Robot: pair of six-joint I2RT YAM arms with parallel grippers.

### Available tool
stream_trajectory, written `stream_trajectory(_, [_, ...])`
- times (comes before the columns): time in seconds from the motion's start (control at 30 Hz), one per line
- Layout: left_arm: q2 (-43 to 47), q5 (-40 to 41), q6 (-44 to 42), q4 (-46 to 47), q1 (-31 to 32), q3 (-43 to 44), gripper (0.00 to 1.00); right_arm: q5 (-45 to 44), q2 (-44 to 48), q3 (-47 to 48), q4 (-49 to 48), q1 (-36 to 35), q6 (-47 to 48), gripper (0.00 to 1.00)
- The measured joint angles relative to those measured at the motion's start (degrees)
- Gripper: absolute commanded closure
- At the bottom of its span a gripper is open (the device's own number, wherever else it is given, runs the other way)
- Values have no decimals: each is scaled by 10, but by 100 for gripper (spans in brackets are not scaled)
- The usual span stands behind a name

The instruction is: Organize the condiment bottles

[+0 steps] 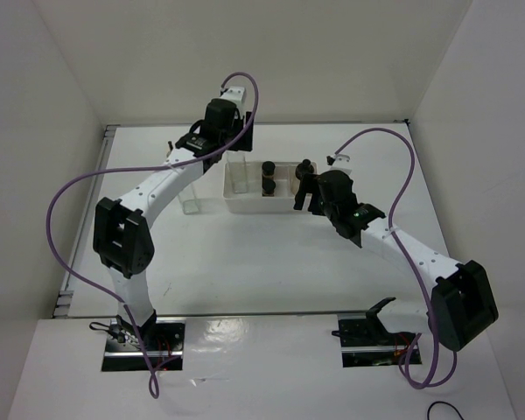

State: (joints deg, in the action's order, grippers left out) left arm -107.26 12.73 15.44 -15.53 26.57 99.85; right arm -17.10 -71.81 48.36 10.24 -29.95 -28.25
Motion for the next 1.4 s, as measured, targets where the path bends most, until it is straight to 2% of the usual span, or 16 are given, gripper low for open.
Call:
stream_trajectory(0.2, [9,0,0,-3,0,-9,19,2,0,0,0,0,0,2])
stream_trajectory(0.47, [32,1,0,-11,2,-9,0,3,0,0,0,0,-1,2])
stream_trajectory(0.73, [82,10,-1,-58,23,5,0,5,14,-2,0,0,-9,2])
stream_trajectory(0.97, [244,-9,-1,-65,28,0,0,11,66,-15,-1,0,-20,2])
stream_trajectory(1.07, [308,28,1,-66,27,-4,0,16,85,-23,1,0,-24,2])
stream_trajectory(1.23, [377,96,15,-75,6,-80,0,26,107,-24,0,0,-28,2])
stream_trajectory(1.4, [388,137,29,-103,-7,-160,0,35,111,-29,0,0,-31,2])
